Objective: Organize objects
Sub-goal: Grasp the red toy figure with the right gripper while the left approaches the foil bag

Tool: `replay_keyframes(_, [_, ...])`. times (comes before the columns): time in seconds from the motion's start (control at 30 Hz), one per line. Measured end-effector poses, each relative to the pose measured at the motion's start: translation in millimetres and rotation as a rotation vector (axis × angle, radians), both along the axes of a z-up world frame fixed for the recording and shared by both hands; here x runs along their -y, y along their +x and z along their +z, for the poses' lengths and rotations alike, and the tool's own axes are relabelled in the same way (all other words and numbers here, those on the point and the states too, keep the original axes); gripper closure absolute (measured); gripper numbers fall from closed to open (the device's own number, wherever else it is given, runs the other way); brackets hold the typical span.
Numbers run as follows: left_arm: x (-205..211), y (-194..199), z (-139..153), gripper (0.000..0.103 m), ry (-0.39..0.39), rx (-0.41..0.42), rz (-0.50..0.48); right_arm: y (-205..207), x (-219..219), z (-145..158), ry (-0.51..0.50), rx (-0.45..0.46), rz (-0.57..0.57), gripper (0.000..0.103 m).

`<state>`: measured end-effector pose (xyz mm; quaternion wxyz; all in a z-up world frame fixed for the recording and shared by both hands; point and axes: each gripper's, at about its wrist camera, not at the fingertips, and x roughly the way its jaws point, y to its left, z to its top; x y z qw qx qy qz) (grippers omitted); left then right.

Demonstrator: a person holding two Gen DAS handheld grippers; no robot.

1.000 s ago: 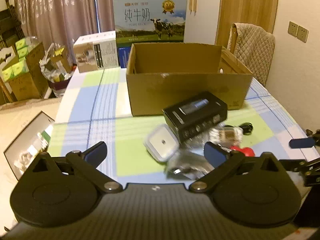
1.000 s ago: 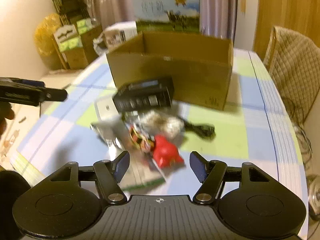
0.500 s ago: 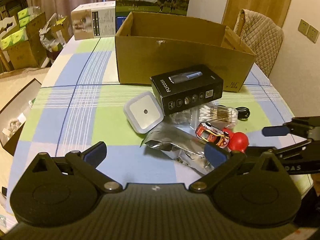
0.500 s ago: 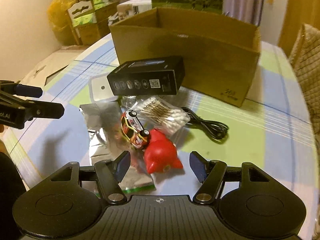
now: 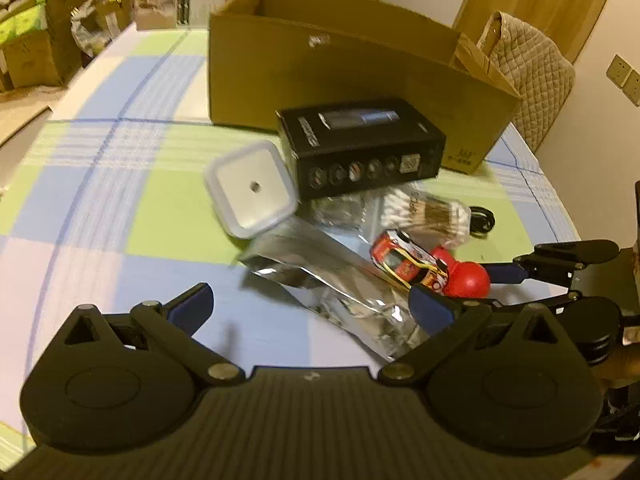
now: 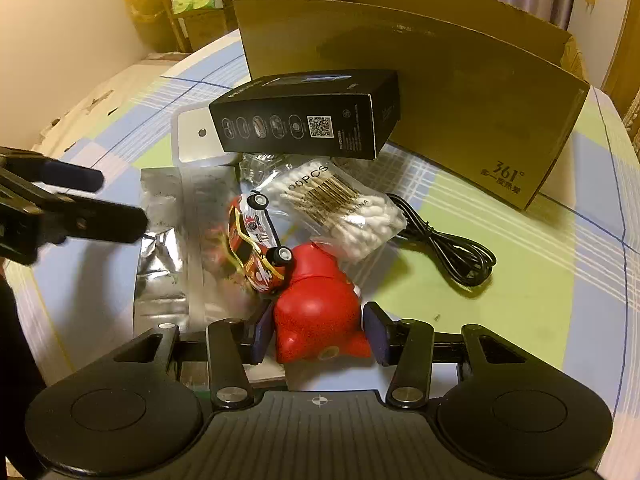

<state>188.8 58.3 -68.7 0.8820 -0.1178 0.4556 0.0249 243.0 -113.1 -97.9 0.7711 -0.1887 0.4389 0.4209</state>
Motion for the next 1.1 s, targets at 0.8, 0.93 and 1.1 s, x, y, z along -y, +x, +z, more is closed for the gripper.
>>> replay_keyframes(0.8, [25.5, 18.8, -32.8, 0.025, 0.08, -0.1, -0.179, -33.9, 19.5, 3.0, -0.036, -0.01, -0.138, 0.058])
replay_keyframes(0.93, [23.4, 16.9, -31.9, 0.036, 0.111, -0.126, -0.244, -33.0, 20.5, 2.9, -0.047, -0.006, -0.148, 0.058])
replay_keyframes(1.1, [4.1, 11.2, -26.9, 0.036, 0.207, -0.177, -0.317, -32.1, 22.9, 4.0, -0.051, -0.013, -0.174, 0.058])
